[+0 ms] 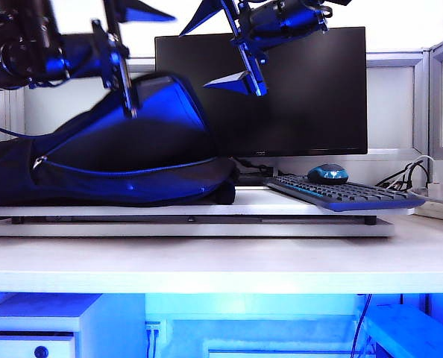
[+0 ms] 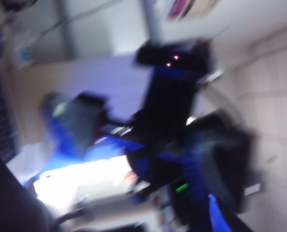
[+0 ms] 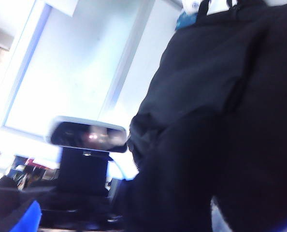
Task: Pick up the book on the desk and put it into the open backpack.
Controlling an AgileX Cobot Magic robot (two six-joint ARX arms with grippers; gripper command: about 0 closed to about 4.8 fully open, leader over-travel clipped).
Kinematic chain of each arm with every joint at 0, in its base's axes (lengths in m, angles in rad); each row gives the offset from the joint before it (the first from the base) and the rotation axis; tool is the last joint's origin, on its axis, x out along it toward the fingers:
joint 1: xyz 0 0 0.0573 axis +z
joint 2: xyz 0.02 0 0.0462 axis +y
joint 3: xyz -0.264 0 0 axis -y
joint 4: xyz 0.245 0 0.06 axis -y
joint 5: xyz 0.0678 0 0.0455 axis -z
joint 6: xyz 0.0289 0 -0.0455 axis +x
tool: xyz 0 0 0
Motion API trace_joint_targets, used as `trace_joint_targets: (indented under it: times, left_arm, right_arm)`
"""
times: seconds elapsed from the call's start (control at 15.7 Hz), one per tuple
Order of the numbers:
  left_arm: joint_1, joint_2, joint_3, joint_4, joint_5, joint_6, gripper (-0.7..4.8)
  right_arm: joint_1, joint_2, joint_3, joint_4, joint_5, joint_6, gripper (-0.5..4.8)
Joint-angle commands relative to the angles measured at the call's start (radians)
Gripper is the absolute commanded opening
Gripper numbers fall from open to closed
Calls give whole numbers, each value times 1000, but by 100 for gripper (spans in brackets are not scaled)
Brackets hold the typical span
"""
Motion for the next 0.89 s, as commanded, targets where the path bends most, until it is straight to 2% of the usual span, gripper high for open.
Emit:
trace_joint_targets:
  times: [0.06,0.13,0.32,0.38,0.44,0.51,0.57,0.7,0.83,0.89]
  left_arm:
    - [-5,-14,13,-155,88,223,469]
    - [-4,-14,13,-354,124,407,469]
    - [-4,-14,13,-724,123,717,470]
    - [-4,-14,13,-850,104,838,470]
    - [-4,-14,19,-1054,49,1009,470]
    - [-4,-17,20,-1147,20,1101,470]
    - [-4,-31,21,-1290,-53,1242,470]
    - [-4,-77,21,-1436,-119,1410,469]
    - [-2,-144,21,-1508,-185,1492,469]
    - [-2,-187,21,-1538,-254,1552,469]
  right_arm:
    - [1,-8,4,16,-18,6,479]
    - [1,-8,4,15,-18,10,479]
    - [1,-8,5,15,-26,13,479]
    - [1,-8,4,15,-28,13,479]
    - [1,-8,5,15,-29,13,479]
    - [1,-8,5,15,-29,13,479]
    - [1,-8,4,15,-37,13,479]
    - [1,-8,4,15,-44,13,470]
    - [1,-8,4,15,-44,13,449]
    - [1,-8,4,14,-46,11,449]
